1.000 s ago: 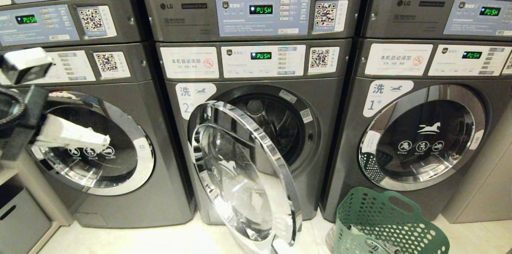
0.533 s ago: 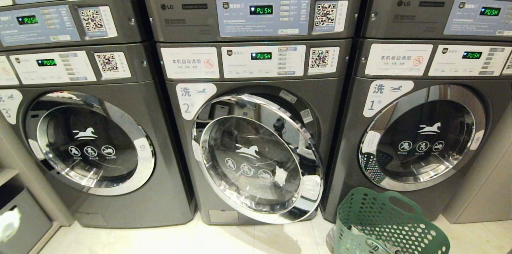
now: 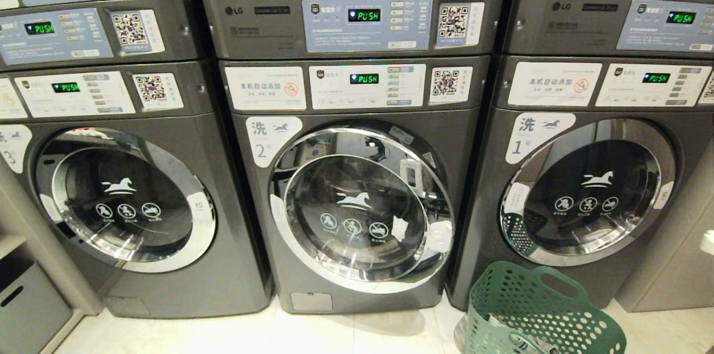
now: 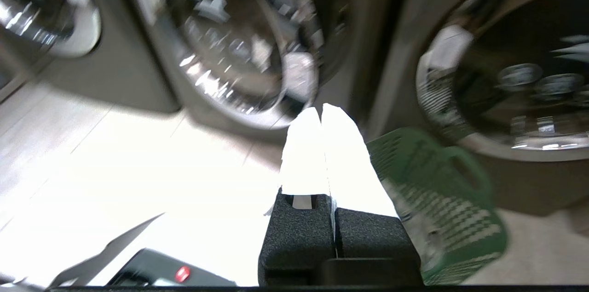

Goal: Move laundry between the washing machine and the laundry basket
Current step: Press the washing machine door tightly with the right hand

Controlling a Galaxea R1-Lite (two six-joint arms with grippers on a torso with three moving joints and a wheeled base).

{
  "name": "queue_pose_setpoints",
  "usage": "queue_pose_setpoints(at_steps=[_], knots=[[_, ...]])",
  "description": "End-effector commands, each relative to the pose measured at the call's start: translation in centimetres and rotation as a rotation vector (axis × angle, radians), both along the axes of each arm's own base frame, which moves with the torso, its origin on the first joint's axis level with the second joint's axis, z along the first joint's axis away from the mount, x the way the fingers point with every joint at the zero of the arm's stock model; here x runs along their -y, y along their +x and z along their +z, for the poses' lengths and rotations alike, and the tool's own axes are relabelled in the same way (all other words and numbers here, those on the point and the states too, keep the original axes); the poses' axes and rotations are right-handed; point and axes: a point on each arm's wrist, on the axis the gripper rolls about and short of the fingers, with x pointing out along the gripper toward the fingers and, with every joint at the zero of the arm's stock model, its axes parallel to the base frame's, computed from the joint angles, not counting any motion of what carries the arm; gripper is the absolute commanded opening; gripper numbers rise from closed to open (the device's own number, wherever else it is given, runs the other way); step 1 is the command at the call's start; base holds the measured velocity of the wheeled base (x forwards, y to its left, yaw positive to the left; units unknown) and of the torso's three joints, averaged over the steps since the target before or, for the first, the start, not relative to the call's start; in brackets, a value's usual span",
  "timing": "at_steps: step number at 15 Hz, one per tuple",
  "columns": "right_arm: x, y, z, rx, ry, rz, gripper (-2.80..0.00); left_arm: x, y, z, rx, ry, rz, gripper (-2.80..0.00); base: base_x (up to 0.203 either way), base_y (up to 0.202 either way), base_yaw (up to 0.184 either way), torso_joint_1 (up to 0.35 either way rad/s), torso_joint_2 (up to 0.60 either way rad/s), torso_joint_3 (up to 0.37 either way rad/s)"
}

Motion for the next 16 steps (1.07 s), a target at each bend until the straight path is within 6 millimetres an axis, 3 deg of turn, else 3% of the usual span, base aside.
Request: queue_pose_setpoints(at_steps=[1,4,6,8,11,13,16], knots=[[-1.7,11.6,-3.8,-0.328,-0.017,0.057,-2.8,-0.1,-0.5,-0.6,0.058,0.03,0.064,-2.8,0.0,0.0,0.0,0.0,0.0,0.0],[-5.7,21.8,-10.4,-0.422,-0.039,0.13,-2.8,-0.5,0.8,-1.2,0.126,0.088,0.213,-2.8,0.0,0.0,0.0,0.0,0.0,0.0],[-9.3,24.9,-14.7,-0.436,-0.042,0.184,-2.8,-0.6,0.5,-1.8,0.15,0.107,0.26,-2.8,0.0,0.0,0.0,0.0,0.0,0.0],[-13.1,24.9,-17.0,-0.448,-0.022,0.275,-2.8,-0.7,0.4,-2.1,0.149,0.124,0.271,-2.8,0.0,0.0,0.0,0.0,0.0,0.0],[-15.8,26.1,-19.9,-0.49,0.002,0.388,-2.8,-0.7,0.3,-2.4,0.143,0.13,0.282,-2.8,0.0,0.0,0.0,0.0,0.0,0.0],[-17.1,27.2,-20.5,-0.456,-0.026,0.354,-2.8,-0.7,0.0,-2.6,0.141,0.147,0.309,-2.8,0.0,0.0,0.0,0.0,0.0,0.0],[-17.3,27.9,-20.4,-0.373,-0.064,0.255,-2.8,-0.7,0.1,-3.2,0.123,0.149,0.308,-2.8,0.0,0.0,0.0,0.0,0.0,0.0]])
